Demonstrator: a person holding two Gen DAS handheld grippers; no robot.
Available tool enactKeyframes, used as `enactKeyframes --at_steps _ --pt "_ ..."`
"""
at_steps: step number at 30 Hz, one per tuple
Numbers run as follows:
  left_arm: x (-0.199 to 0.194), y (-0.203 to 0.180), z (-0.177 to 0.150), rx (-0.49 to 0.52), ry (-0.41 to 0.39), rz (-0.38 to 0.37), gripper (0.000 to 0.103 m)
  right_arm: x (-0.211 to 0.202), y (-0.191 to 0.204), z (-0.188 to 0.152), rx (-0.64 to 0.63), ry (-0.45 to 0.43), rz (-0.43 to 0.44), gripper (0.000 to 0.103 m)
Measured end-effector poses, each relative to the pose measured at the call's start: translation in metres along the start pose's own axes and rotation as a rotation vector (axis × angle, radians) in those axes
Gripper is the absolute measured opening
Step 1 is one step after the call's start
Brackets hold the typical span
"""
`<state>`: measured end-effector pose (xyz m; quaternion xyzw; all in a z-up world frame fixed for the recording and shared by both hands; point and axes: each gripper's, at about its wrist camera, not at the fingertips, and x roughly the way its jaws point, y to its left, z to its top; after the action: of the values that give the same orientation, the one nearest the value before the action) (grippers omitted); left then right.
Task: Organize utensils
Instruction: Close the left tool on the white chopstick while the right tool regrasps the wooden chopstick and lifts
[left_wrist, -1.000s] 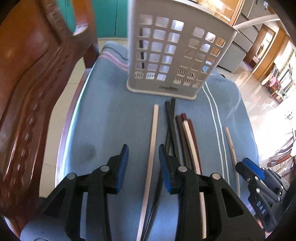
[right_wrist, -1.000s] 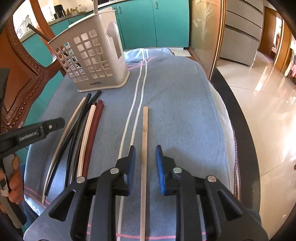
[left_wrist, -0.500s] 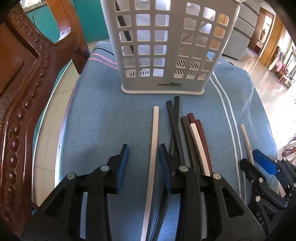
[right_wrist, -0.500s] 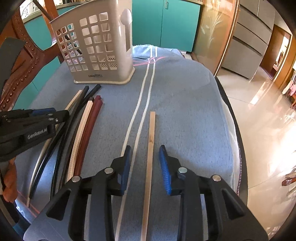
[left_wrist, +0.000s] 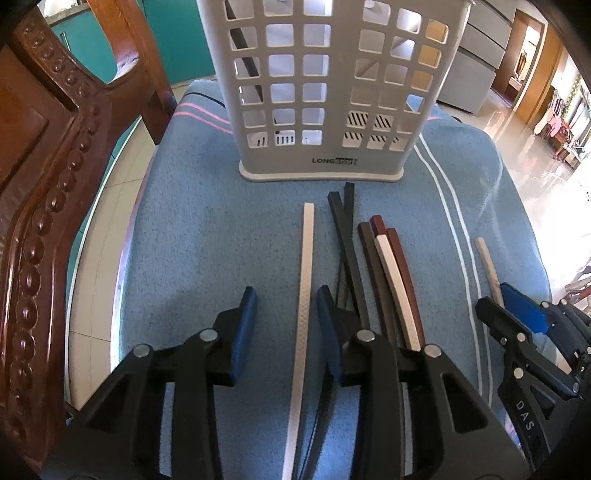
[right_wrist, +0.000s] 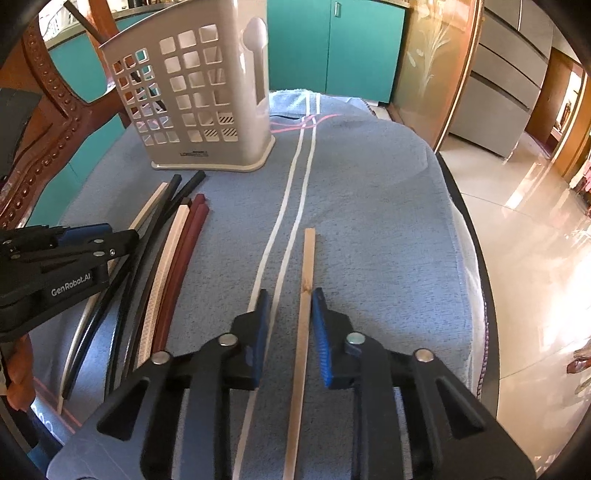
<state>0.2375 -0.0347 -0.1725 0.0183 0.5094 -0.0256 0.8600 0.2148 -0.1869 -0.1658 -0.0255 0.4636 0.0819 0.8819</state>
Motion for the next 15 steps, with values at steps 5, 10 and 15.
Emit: enactKeyframes --at_steps 5,10,15 --pt "-0.004 -0.003 -0.005 -0.001 -0.011 -0.004 0.007 -0.003 -0.001 -0.003 0.023 -0.007 0.058 0.006" --pt "-0.023 0.003 -0.012 -0.034 -0.05 -0.022 0.007 -0.033 -0.004 -0.003 0.032 -0.091 0.072 0.006" --pt "-0.074 0.01 -0.01 -0.037 -0.143 -0.06 0.007 -0.09 -0.01 0.009 0.026 -0.215 0.105 0.006"
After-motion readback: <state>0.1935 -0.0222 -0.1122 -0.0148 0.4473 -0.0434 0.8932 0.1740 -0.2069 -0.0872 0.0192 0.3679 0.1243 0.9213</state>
